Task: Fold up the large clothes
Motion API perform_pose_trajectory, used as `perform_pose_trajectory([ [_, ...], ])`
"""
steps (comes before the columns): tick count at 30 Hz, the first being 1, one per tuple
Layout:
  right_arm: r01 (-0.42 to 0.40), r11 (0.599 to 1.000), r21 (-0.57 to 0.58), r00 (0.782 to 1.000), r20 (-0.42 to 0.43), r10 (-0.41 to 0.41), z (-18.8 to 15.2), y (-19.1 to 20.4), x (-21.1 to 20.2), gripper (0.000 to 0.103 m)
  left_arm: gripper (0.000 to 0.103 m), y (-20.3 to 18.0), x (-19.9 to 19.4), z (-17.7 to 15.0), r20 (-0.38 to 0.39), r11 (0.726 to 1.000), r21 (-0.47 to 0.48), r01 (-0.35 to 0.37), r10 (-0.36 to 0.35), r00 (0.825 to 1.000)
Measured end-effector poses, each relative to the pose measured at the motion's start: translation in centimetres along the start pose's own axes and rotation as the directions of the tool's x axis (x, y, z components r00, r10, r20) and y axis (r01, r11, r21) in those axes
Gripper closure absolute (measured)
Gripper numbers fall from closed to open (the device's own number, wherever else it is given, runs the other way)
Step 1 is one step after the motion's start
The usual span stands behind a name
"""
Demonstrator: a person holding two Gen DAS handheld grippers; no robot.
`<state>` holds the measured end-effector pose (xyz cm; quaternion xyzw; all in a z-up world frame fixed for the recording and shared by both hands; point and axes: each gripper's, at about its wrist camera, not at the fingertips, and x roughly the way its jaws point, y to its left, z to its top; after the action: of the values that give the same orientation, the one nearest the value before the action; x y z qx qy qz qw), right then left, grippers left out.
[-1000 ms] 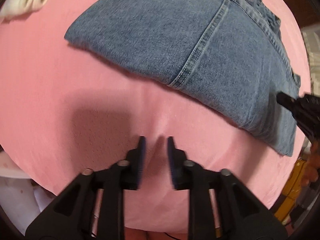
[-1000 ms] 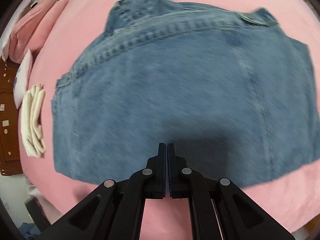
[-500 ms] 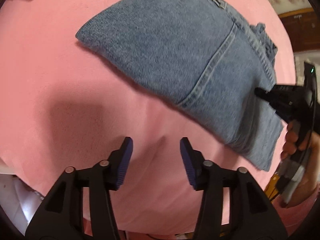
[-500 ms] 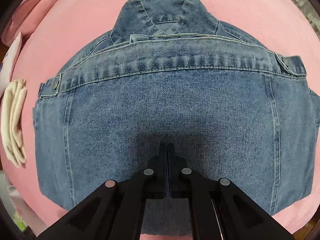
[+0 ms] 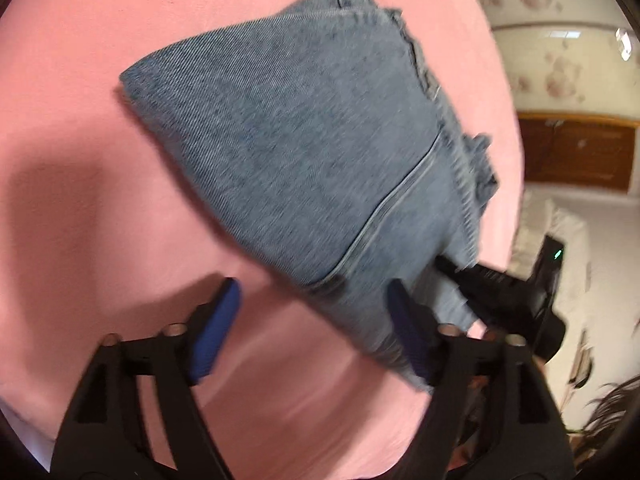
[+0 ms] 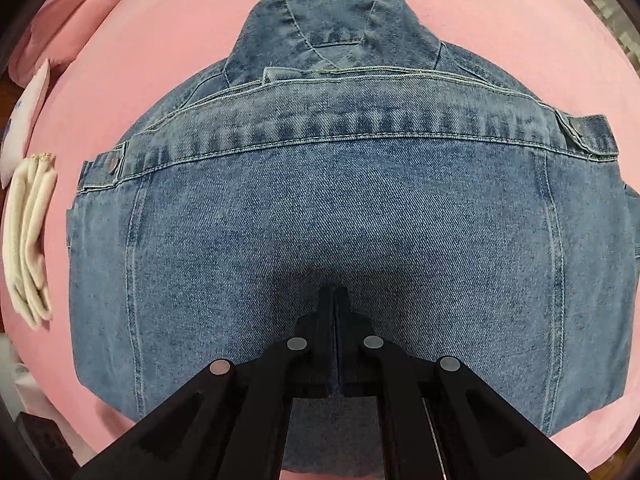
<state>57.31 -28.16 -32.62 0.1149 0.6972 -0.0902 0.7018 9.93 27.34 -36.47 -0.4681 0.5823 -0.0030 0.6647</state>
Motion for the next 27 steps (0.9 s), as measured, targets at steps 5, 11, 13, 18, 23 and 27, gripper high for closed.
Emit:
perform_pose_trajectory([
  [5,-0.009,1.0,-0.015,1.0,0.0,0.009,-0.3,-0.1,0.5,0.102,0.024,-0.5,1.9,2.0,0.078,0.999,-0.031,-0.024,0.026,0.997],
  [11,0.0,0.999,-0.049,1.0,-0.007,-0.001,0.1,-0.2,1.6,0.102,0.024,-1.3,2.9,4.7,0.191,0.997,-0.062,-0.042,0.054,0.98],
  [13,0.02,0.998,-0.065,1.0,-0.001,-0.02,0.0,0.0,1.4,0.102,0.024,-1.6,3.9,5.1,0.212,0.995,-0.084,-0.045,0.062,0.975],
  [18,0.077,0.994,-0.083,0.997,0.031,-0.075,-1.0,0.9,0.7,0.102,0.025,-1.8,4.9,4.9,0.272,0.99,-0.136,-0.026,0.063,0.96],
  [23,0.111,0.99,-0.092,0.993,0.051,-0.107,-1.4,1.2,0.7,0.102,0.051,-1.0,5.0,4.8,0.298,0.977,-0.211,-0.043,0.106,0.949],
  [27,0.127,0.987,-0.098,0.991,0.061,-0.121,-1.9,1.3,0.7,0.102,0.074,-0.1,4.0,3.8,0.331,0.97,-0.243,0.004,0.079,0.94],
])
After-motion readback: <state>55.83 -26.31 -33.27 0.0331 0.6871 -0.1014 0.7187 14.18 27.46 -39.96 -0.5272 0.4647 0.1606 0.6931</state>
